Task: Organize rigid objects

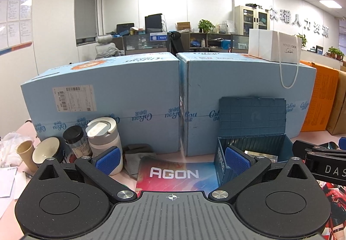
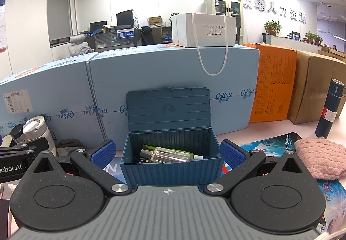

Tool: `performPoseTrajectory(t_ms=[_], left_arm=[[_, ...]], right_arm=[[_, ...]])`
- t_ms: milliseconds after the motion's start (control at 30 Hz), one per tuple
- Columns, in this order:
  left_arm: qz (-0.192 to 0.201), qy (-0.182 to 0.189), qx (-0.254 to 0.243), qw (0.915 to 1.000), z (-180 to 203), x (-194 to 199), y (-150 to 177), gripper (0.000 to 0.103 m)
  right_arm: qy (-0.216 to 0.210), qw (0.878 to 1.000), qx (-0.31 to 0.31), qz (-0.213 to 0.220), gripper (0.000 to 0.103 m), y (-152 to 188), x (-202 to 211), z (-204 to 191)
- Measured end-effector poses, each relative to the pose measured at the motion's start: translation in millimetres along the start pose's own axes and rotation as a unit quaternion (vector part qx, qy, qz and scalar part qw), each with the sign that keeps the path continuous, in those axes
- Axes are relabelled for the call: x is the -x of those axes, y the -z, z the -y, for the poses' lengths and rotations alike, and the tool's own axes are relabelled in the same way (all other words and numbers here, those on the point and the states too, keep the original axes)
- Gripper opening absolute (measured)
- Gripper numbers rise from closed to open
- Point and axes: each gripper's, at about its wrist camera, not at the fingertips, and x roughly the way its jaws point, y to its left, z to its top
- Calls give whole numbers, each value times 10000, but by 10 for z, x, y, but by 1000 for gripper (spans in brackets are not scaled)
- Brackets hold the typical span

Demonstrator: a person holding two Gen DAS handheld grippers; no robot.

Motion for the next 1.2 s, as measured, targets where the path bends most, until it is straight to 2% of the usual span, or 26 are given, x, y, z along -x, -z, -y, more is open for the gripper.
performPoseTrajectory(t_ms=[633,1200], left_arm=[[-143,93,-56,9998,-25,84,104,103],[-143,24,30,9999,-144,218,175,103]], right_arm=[[199,9997,-26,-122,103,145,163,-5],[82,9999,73,-117,103,203,278,-122]])
